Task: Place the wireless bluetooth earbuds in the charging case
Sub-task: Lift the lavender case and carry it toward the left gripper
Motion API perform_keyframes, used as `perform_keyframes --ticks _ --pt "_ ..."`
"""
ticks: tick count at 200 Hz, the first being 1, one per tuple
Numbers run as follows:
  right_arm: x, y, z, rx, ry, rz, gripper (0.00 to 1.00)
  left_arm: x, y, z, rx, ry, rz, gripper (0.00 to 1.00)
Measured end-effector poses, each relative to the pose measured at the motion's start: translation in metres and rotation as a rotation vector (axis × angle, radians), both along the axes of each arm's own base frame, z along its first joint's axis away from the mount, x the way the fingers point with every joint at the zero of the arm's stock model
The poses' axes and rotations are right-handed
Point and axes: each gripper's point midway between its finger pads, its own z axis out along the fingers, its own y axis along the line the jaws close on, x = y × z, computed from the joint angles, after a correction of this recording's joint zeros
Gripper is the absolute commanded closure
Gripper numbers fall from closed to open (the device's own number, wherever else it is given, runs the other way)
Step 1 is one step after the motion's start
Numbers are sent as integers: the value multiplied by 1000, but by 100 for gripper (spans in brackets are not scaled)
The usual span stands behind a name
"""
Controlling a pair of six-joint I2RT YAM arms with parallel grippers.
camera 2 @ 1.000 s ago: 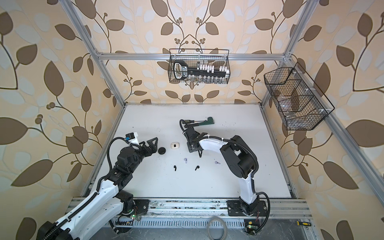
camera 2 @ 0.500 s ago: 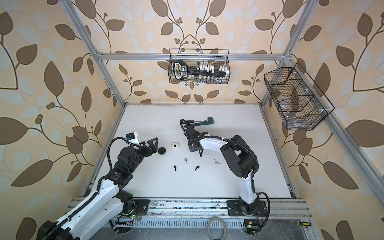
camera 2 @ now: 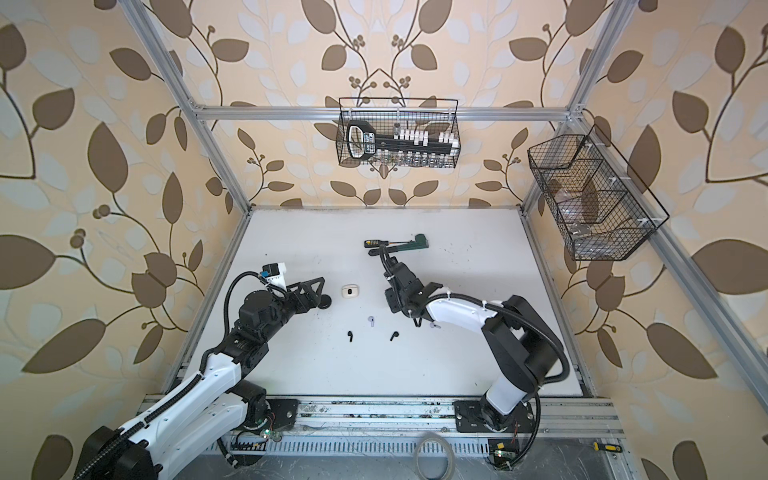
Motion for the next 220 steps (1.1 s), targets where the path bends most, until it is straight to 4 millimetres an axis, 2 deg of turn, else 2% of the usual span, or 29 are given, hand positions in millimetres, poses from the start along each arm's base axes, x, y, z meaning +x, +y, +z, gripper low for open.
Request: perform_keyframes --ticks 19,37,65,85,123,176,202,220 --pt "-16 9 4 -5 -70 73 65 -2 -20 -1 -12 4 -96 16" --pt "-28 13 -3 -21 -98 126 67 -11 -48 -5 -5 22 -216 17" --pt "-24 -2 -8 -42 -127 114 71 -31 -85 -1 26 -3 -381 17" --pt "-20 -5 2 -35 -177 106 73 -40 -103 4 46 -28 -458 19" --pt "-40 4 32 17 -317 177 75 -45 -120 10 69 -47 -546 25" --pt "-72 0 41 37 -444 274 75 -49 -133 14 94 -56 -636 31" --pt "-86 2 54 74 -522 327 75 -53 -142 7 95 -29 -689 35" --pt "-98 7 63 95 -578 380 72 -59 -151 3 106 -16 -736 36"
